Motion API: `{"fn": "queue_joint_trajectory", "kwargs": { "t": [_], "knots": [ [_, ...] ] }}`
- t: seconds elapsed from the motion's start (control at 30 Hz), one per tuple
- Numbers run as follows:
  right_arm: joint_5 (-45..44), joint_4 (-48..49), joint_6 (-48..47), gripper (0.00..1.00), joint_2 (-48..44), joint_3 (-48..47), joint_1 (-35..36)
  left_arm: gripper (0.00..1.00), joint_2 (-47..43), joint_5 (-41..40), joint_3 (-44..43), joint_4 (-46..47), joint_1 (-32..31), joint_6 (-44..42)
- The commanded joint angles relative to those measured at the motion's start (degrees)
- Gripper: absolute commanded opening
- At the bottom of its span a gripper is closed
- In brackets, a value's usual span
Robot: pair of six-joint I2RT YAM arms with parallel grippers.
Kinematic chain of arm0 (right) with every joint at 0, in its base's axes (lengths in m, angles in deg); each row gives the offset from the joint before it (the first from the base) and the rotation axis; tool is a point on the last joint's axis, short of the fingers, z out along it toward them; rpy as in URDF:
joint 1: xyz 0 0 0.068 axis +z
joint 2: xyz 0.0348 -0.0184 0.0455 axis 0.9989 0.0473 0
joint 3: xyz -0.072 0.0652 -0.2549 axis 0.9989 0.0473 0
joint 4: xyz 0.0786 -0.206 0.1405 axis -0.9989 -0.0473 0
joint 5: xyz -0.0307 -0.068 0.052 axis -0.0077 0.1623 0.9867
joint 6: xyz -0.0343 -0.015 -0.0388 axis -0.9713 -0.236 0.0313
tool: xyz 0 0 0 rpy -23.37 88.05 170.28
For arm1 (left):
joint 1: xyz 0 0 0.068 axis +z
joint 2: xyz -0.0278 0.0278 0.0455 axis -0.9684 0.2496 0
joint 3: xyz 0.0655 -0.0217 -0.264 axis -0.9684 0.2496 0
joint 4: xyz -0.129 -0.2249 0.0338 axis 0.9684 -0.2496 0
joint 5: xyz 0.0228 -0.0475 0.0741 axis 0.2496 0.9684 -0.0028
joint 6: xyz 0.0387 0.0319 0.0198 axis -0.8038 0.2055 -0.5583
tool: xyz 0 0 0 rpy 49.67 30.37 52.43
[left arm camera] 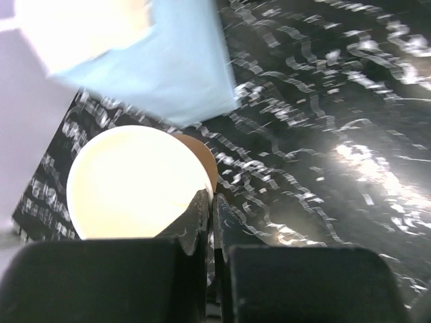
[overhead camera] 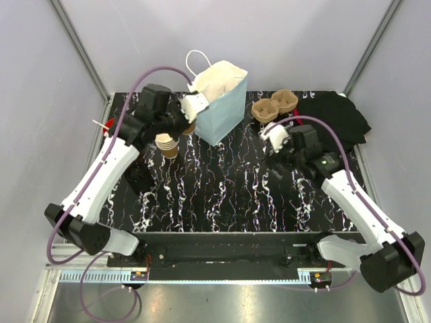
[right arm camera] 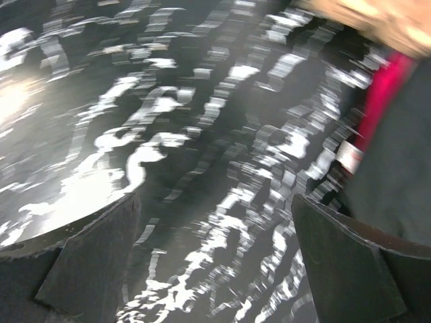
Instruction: Pack the takeout coffee
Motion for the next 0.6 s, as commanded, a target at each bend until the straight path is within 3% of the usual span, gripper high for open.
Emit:
{"fn": "queue_joint_trajectory", "kwargs": {
  "t": [0.0, 0.37, 0.57],
  "knots": [
    [0.29, -0.22, 2.08, 1.0, -2.0, -4.38, -7.66, 0.0, -1.67, -3.5, -1.05, -0.88, -5.78, -0.02],
    [4.05, 1.62, 7.8, 1.0, -3.31, -1.92, -29.17, 0.0, 6.4, -5.44, -2.63, -2.38, -22.13, -0.02],
    [7.23, 2.07, 9.12, 1.0, -3.32, -0.87, -33.25, 0.0, 14.32, -5.88, -3.6, 2.01, -26.97, 1.29]
  ]
}}
